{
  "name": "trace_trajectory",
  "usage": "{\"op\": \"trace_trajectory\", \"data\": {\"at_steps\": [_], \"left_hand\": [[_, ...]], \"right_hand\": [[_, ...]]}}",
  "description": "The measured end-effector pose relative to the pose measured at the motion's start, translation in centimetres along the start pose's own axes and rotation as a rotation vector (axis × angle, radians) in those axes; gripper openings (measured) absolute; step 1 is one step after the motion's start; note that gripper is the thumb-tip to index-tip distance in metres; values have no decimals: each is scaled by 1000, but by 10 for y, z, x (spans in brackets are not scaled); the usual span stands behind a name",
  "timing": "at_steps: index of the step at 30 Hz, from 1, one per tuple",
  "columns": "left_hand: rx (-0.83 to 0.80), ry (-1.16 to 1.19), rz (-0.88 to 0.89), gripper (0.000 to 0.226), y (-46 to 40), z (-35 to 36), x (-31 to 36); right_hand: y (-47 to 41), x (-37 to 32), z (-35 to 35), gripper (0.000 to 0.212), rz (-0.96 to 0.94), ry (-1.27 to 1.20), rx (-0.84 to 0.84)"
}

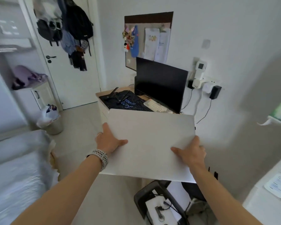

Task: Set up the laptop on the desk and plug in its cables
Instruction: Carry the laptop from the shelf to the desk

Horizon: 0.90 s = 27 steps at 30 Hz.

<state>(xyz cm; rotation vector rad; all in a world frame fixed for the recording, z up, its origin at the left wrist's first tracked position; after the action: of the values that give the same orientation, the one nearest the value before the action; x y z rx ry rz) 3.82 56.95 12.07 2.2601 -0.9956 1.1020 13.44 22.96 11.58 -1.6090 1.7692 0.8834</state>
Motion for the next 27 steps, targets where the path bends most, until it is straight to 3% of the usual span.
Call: {"op": "trace_trajectory", "data": {"at_steps": [13, 27], "left_hand": [[116, 96, -11, 106, -138, -104, -45], [180, 89, -17, 107, -399, -156, -52]], "right_hand": [[-62, -149, 133, 103, -160, 59, -33], [-234, -294, 298, 99, -188, -23, -79]]}}
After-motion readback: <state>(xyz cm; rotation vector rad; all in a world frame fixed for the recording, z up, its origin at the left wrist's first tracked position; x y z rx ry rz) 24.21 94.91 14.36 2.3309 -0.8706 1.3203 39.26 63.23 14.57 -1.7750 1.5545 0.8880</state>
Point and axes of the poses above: each hand's wrist, its own y-axis away from the middle knuckle, its own z-axis out of the palm, x = y × z, the point moved 7 cm from there along -y, towards the middle knuckle, and after that the axes turned 2 degrees about -x, right-handed, at the moved point
